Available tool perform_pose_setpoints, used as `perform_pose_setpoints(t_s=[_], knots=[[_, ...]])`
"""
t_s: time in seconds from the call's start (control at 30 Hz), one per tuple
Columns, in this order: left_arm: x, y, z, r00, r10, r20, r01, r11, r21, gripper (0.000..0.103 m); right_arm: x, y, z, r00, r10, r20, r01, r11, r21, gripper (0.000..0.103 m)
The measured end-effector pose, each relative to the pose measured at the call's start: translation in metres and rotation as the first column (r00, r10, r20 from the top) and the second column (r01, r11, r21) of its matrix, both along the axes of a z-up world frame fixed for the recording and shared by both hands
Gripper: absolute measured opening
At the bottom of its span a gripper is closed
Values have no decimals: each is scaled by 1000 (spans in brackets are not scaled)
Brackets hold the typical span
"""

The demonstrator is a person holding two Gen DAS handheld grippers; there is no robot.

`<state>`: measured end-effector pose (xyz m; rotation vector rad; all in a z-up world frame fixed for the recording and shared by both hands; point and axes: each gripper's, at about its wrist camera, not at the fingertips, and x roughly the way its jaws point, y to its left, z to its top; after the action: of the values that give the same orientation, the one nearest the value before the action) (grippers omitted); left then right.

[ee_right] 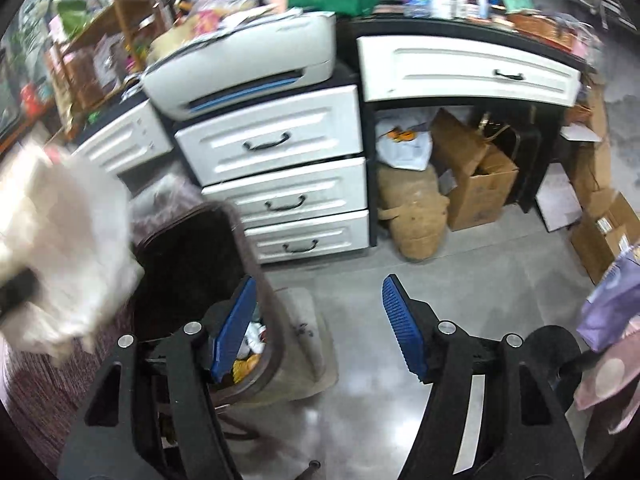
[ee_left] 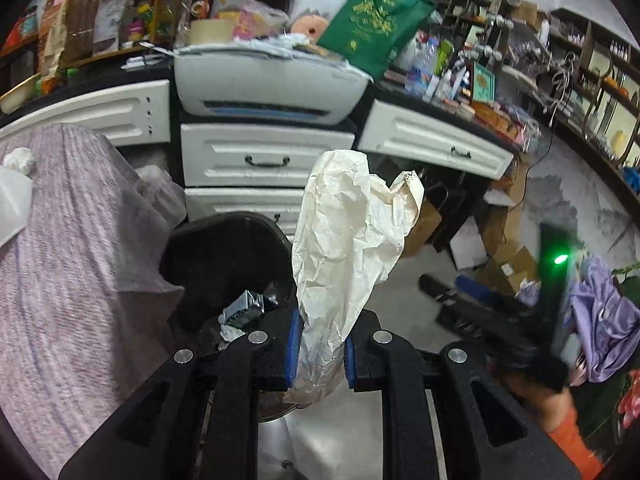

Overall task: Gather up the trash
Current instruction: 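Drop the plastic bag into the bin with right tool while left tool drops the paper, then move both open tools back over the table toward the mask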

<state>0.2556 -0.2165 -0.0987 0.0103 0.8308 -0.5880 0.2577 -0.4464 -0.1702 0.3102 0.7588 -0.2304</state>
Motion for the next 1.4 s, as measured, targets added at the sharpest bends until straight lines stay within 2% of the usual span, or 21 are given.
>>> perform_pose_setpoints(t_s=[0.2, 0.47, 0.57, 0.6, 0.63, 0.73, 0.77, 0.87, 1.03, 1.13, 1.27, 1.4], knots=[[17, -25, -35, 999, 3, -48, 2, 995, 104, 17, -18, -19, 7, 1000, -27, 10, 28, 1000, -5, 66], [42, -35, -74, 993, 68, -99, -44, 972, 229, 19, -21, -18, 4, 1000, -13, 7, 13, 1000, 18, 66], [46, -32, -86, 987, 82, -140, -47, 970, 238, 46, -20, -15, 3, 1000, -2, 11, 2, 1000, 23, 66], [47, -32, -90, 985, 86, -152, -45, 966, 254, 62, -21, -15, 3, 1000, -2, 11, 1, 1000, 25, 66], [47, -31, -91, 985, 92, -149, -50, 963, 266, 72, -19, -15, 2, 1000, -1, 9, 1, 1000, 31, 67], [44, -30, -91, 983, 91, -162, -45, 963, 266, 83, -19, -16, 2, 1000, -7, 10, 7, 999, 35, 70], [42, -30, -90, 982, 89, -169, -42, 964, 261, 83, -19, -17, 2, 1000, -9, 12, 9, 999, 35, 70], [36, -30, -81, 982, 80, -171, -39, 972, 234, 83, -18, -18, 3, 1000, -12, 14, 11, 999, 39, 70], [18, -24, -42, 988, 26, -154, -6, 992, 126, 86, -16, -21, 5, 1000, -10, 25, 9, 998, 56, 76], [3, -14, -14, 994, -3, -111, 10, 998, 65, 89, -10, -16, 5, 1000, 12, 16, -13, 999, 53, 77], [-15, 1, 22, 999, -24, -36, 25, 999, 29, 91, -2, 0, 9, 997, 69, 24, -70, 996, 55, 77], [-22, 22, 46, 1000, 1, 25, -1, 1000, -2, 94, 8, 27, 21, 987, 155, 47, -158, 985, 62, 79]])
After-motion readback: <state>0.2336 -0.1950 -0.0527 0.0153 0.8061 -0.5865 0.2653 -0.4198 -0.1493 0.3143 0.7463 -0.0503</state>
